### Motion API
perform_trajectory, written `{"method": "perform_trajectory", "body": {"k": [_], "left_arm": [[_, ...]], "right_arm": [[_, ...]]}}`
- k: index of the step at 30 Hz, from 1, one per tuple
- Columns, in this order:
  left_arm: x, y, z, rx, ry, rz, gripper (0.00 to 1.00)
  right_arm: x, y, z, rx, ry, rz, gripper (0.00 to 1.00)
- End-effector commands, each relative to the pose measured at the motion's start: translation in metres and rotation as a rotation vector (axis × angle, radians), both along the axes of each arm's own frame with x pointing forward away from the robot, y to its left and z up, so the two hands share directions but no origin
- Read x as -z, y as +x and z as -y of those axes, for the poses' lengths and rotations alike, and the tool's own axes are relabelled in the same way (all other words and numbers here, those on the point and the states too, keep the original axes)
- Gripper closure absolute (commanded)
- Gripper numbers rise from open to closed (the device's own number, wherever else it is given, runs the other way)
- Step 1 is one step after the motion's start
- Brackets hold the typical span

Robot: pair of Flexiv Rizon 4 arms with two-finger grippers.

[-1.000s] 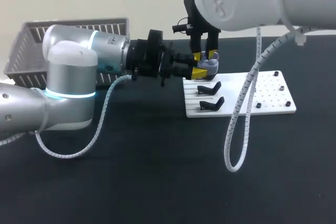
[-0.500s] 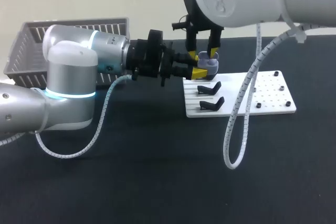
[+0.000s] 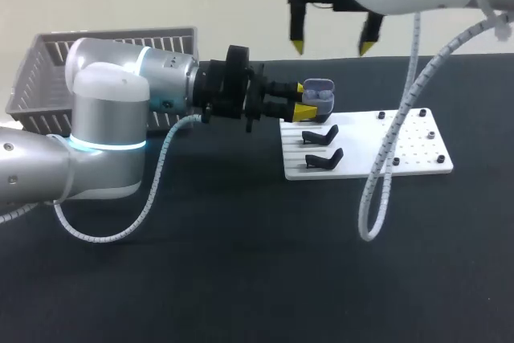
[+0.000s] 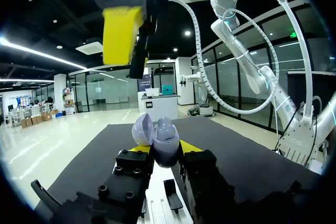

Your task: Pick up each earbud case from the left stands, insert the matching earbuds, close the lid, and place the case in the box.

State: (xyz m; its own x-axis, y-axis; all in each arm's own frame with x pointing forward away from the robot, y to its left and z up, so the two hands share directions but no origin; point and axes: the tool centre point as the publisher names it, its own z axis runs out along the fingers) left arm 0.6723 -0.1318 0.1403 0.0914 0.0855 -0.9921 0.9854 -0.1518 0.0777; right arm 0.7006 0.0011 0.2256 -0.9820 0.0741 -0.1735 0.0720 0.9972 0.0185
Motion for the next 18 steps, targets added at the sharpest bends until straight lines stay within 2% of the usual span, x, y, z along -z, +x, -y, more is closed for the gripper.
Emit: {"method": "perform_trajectory", "body": {"k": [1, 9, 18], "left_arm": [[0.001, -0.001, 0.0, -0.003, -0.003, 0.002, 1.0], [0.001, -0.001, 0.0, -0.003, -0.003, 0.002, 1.0], [0.001, -0.001, 0.0, -0.003, -0.003, 0.002, 1.0]], "right_arm": [[0.008, 0.014, 0.007, 0.027, -0.016, -0.025, 0.0], [0.029, 0.024, 0.018, 0.057, -0.031, -0.073, 0.0], [0.049, 0.02, 0.027, 0.073, -0.031, -0.12, 0.0]]}}
